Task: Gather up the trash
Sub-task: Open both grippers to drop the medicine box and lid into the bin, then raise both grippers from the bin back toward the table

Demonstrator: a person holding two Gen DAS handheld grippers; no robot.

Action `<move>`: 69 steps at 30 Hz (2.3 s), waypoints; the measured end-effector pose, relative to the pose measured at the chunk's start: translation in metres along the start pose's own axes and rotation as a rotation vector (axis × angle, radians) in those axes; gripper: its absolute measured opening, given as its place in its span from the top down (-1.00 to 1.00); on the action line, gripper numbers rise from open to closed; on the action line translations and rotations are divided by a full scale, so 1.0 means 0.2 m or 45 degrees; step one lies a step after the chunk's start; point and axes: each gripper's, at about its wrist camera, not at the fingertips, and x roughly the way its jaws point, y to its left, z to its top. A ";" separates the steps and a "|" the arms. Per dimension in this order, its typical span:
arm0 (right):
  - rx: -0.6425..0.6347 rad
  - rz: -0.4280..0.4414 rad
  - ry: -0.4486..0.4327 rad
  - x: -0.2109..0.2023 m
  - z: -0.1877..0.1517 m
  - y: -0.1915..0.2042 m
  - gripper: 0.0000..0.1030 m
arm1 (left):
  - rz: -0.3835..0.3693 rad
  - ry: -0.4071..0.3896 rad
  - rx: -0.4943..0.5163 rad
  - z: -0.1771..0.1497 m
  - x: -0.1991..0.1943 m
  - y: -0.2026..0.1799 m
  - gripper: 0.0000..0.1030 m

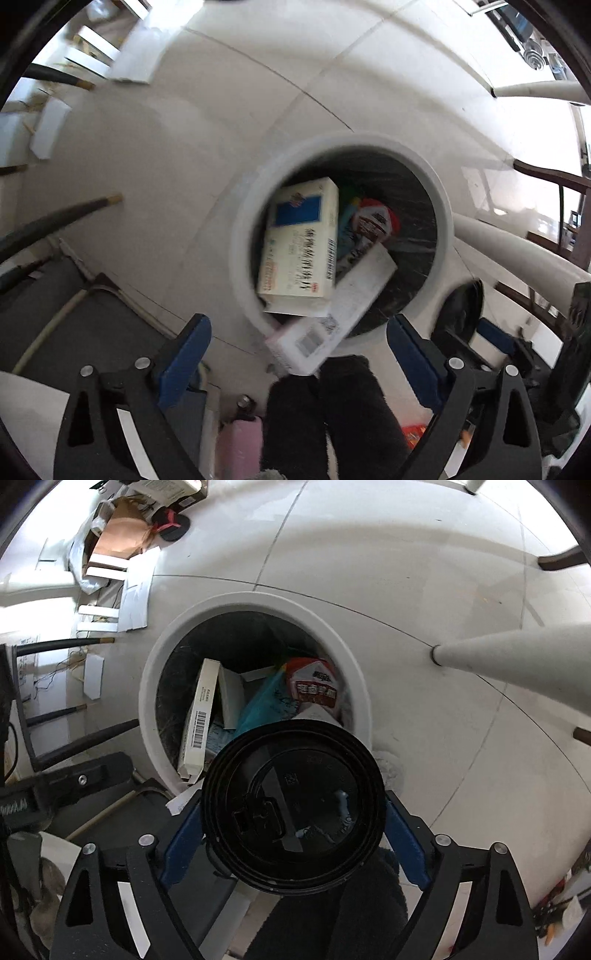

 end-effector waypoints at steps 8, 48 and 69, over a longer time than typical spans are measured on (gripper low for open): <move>-0.017 -0.079 -0.077 -0.17 -0.06 0.07 -1.00 | 0.204 -0.219 -0.014 -0.15 -0.26 0.05 -0.89; -0.211 -0.113 -0.376 -2.15 -1.14 0.49 -1.00 | 0.144 -0.535 -0.039 -1.25 -1.81 -0.05 -0.89; 0.059 0.225 -0.671 -3.15 -0.43 0.16 -1.00 | 0.226 -0.927 0.111 -0.45 -2.76 -0.81 -1.00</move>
